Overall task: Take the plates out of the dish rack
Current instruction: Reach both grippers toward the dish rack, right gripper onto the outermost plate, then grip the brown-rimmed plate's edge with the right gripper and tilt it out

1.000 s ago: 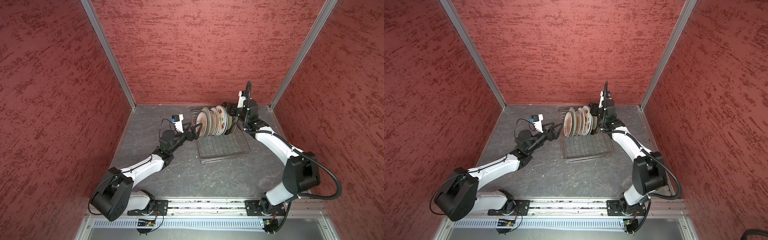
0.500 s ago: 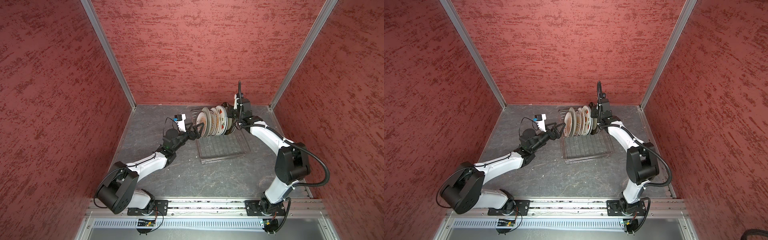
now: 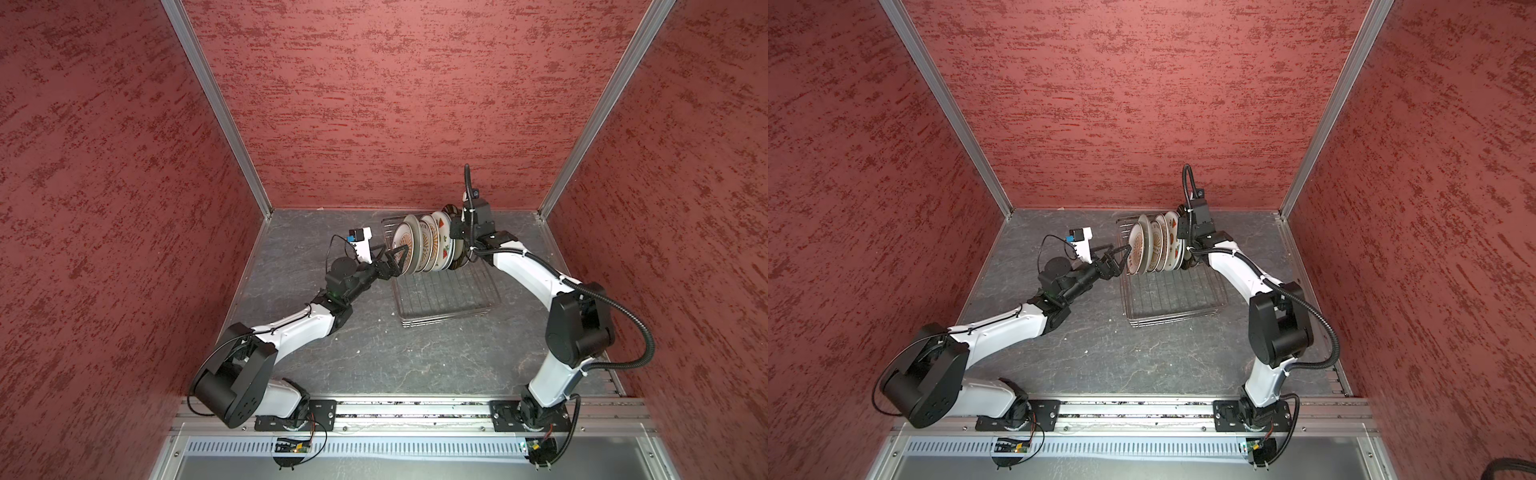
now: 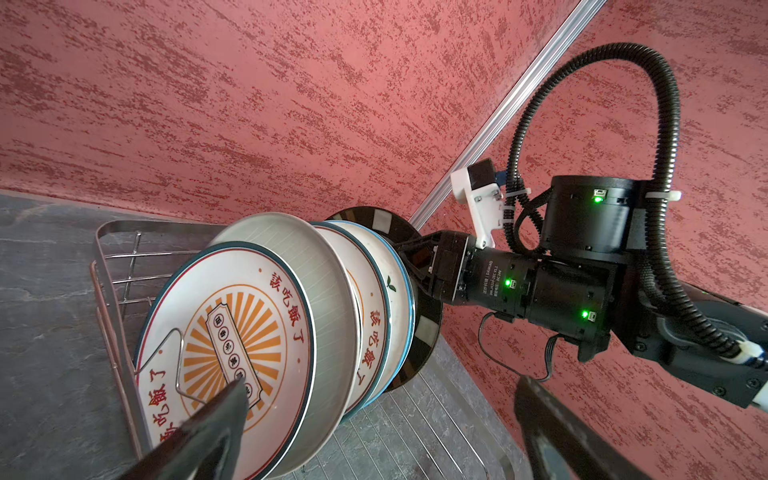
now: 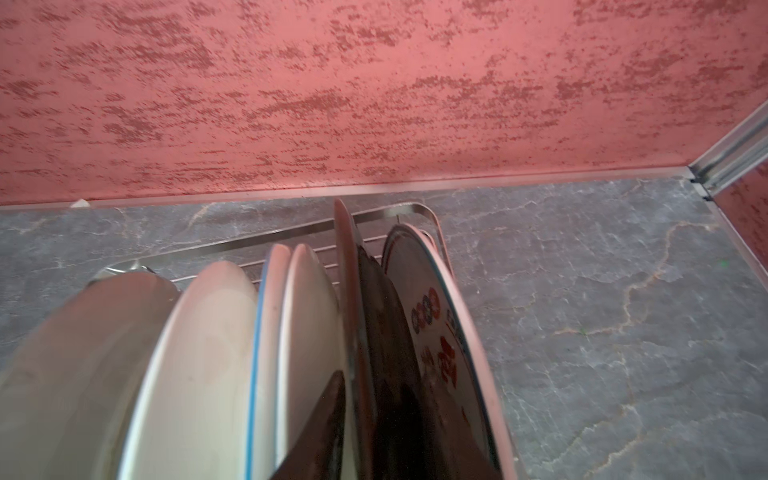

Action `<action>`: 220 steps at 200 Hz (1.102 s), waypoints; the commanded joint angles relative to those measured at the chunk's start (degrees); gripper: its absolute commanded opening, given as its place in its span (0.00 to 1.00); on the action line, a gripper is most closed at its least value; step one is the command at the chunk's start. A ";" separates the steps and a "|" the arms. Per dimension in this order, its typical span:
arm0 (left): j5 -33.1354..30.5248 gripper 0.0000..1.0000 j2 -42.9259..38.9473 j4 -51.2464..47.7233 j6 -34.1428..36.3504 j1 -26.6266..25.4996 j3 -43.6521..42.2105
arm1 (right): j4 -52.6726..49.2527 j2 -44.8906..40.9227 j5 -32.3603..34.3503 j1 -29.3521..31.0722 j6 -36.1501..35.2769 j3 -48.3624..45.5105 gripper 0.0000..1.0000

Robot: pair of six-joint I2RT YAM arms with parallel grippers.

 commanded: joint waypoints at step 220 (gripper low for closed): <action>0.31 0.99 -4.73 -2.93 1.43 -0.35 -2.47 | 1.92 -8.14 7.03 2.42 0.05 -4.40 0.09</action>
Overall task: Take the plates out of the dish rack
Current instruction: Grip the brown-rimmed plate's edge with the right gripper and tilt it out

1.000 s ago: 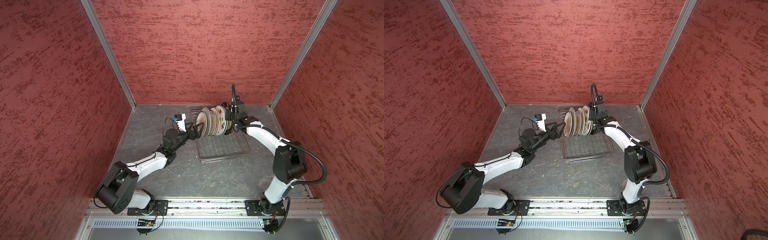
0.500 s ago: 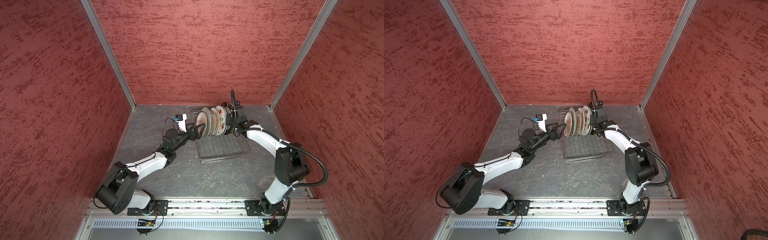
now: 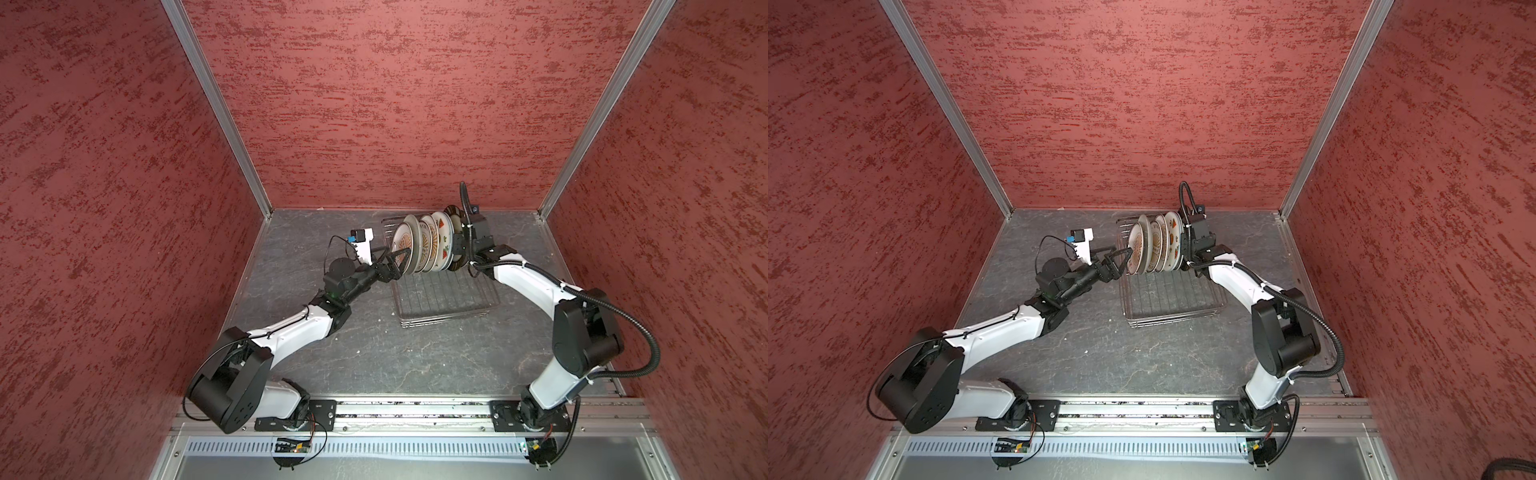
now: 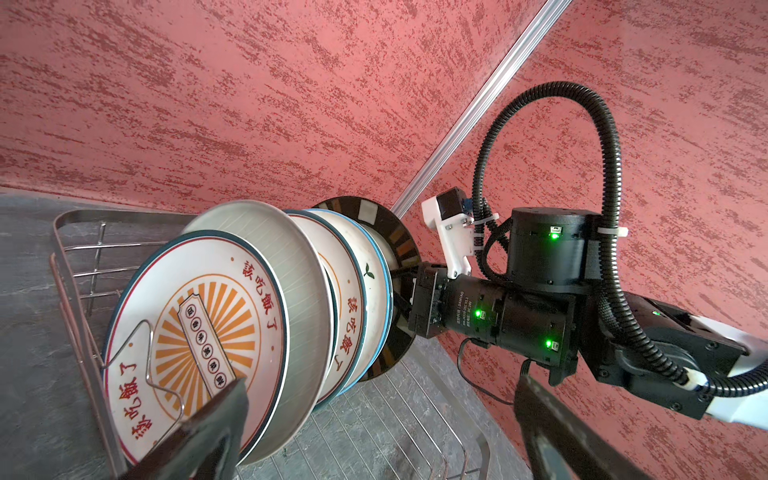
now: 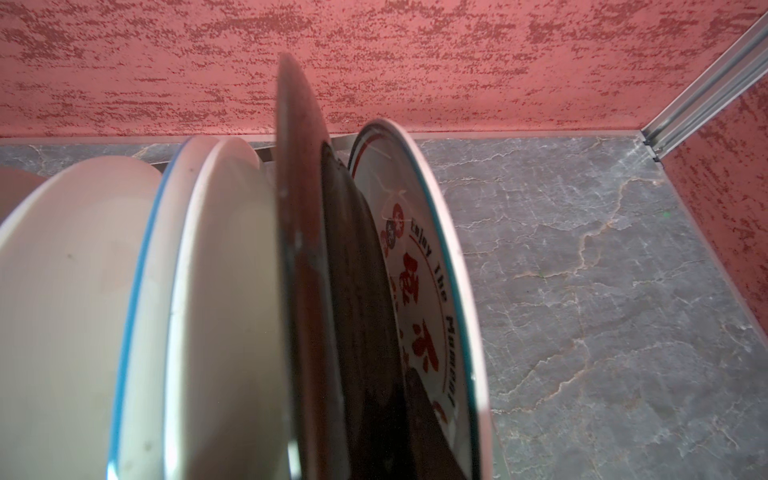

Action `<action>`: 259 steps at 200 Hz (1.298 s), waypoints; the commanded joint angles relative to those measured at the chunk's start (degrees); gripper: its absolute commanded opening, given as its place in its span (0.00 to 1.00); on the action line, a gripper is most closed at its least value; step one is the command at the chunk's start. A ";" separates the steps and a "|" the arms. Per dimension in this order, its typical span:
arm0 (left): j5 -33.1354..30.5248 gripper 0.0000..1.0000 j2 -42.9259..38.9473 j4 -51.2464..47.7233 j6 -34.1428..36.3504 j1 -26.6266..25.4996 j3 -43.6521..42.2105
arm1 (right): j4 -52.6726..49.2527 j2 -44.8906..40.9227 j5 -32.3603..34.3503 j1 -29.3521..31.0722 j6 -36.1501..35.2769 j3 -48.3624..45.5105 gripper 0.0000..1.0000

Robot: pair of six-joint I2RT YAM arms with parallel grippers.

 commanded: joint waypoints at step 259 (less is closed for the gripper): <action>-3.90 0.99 -8.76 -10.84 5.88 -1.12 -0.82 | 10.28 -35.39 7.80 4.64 0.38 -14.51 0.09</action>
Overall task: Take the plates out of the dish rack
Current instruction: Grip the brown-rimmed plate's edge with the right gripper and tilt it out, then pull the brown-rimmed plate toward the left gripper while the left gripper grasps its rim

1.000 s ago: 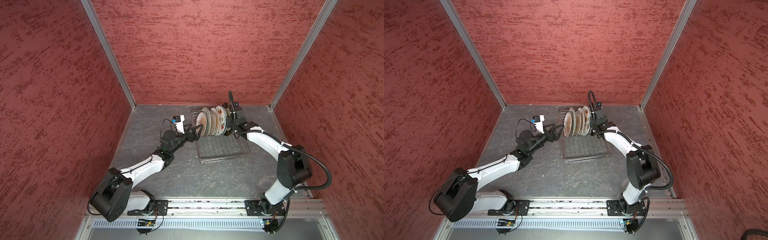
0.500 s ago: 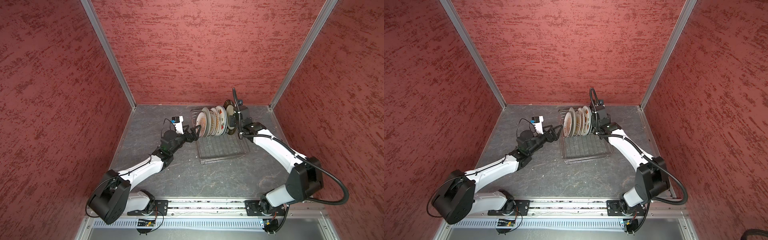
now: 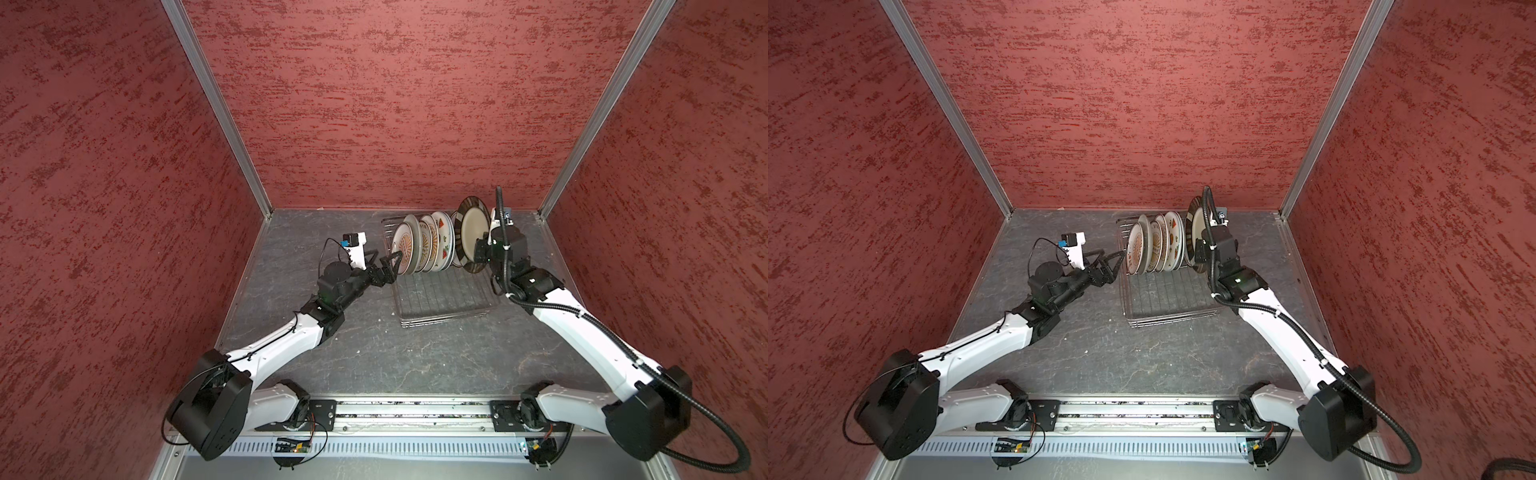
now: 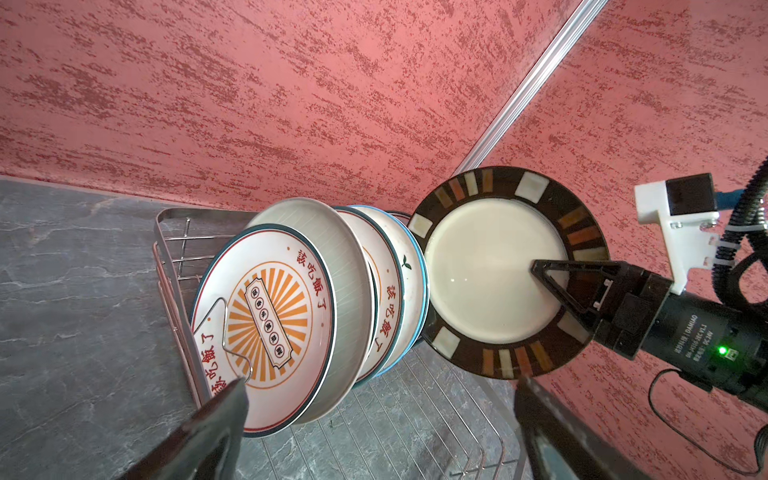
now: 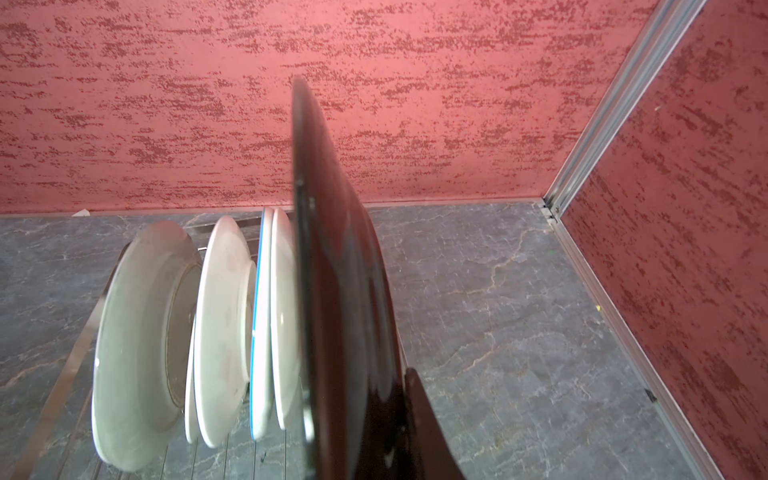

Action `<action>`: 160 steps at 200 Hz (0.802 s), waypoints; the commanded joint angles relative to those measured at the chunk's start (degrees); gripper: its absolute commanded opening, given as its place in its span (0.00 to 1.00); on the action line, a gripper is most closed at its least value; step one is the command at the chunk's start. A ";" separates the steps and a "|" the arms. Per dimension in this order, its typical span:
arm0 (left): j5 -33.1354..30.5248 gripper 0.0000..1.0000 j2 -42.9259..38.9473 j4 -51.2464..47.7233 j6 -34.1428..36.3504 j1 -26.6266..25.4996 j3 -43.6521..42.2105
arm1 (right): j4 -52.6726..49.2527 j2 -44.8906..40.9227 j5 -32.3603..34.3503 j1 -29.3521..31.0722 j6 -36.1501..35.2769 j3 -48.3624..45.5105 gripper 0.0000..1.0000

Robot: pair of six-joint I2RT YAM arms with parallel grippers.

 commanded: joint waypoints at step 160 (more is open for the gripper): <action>1.19 0.99 -11.77 -4.72 -2.62 -4.72 -5.20 | 12.90 -26.30 -20.23 -2.40 11.86 -12.83 0.08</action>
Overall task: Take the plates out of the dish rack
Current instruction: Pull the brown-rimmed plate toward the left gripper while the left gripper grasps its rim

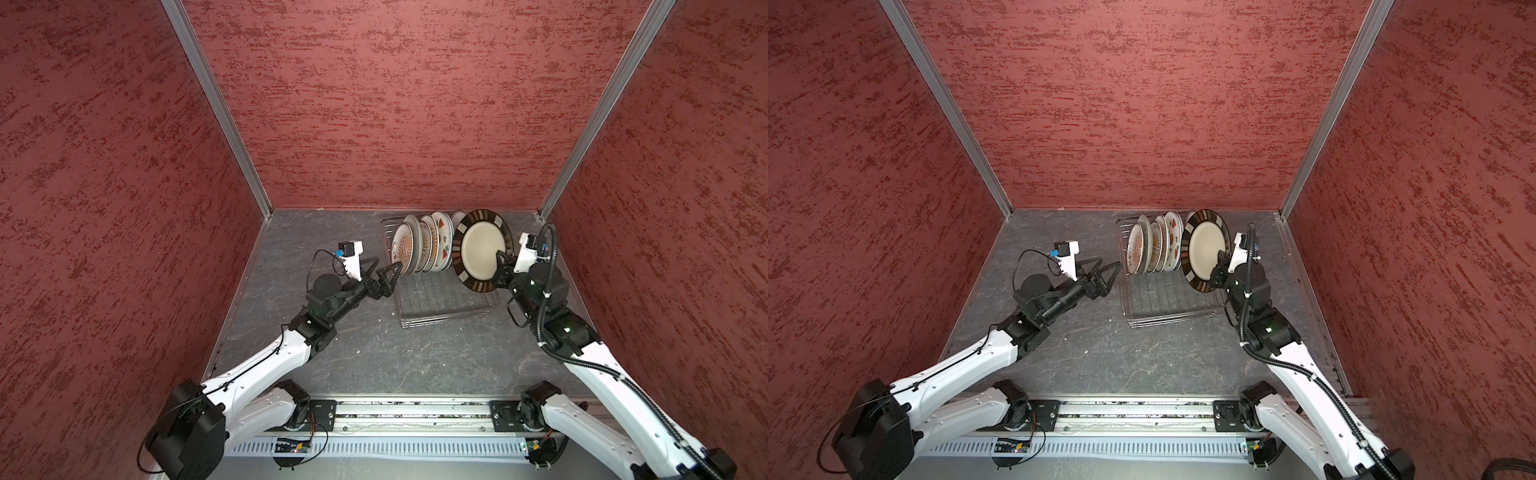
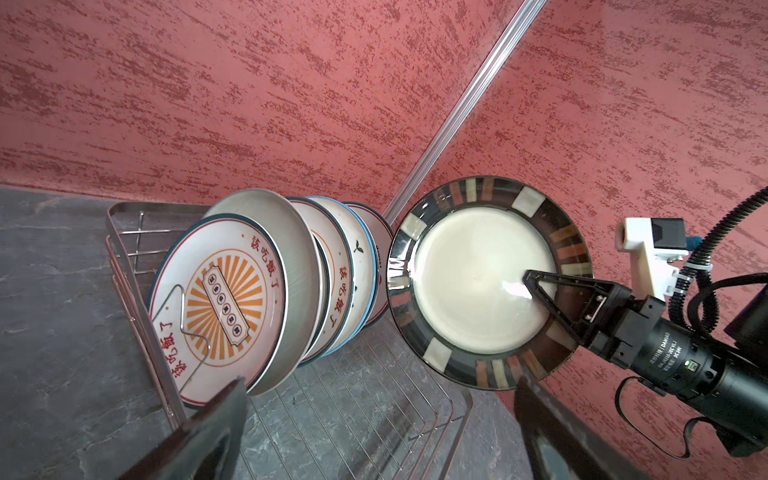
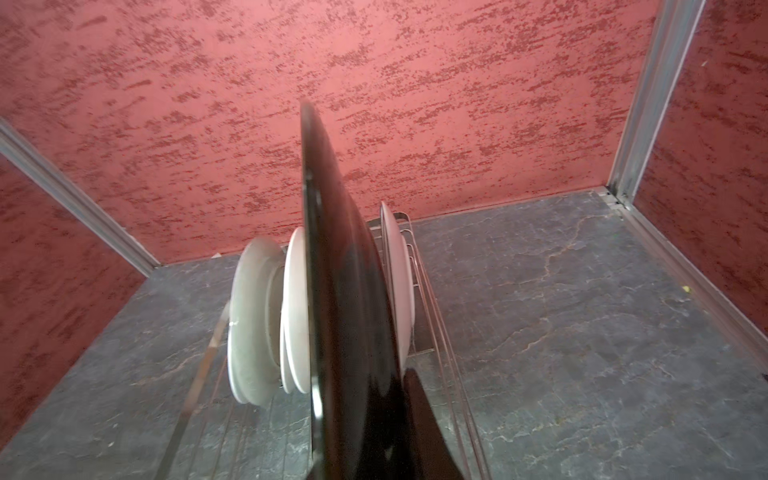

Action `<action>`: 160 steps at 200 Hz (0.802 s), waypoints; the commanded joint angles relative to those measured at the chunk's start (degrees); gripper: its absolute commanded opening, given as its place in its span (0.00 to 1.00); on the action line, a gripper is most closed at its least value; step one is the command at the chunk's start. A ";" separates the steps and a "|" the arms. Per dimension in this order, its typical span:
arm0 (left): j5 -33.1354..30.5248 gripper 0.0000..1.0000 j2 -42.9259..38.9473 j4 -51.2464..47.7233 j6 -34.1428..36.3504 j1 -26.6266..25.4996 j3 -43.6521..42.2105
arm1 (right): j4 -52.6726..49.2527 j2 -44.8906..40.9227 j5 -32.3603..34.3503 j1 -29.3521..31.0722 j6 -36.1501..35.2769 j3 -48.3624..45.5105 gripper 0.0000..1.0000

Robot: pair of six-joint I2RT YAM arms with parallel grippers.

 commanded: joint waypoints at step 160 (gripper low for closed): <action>7.01 0.99 -6.80 -7.38 -14.25 -1.20 -7.08 | 47.38 8.11 -43.62 -0.26 38.93 -13.61 0.06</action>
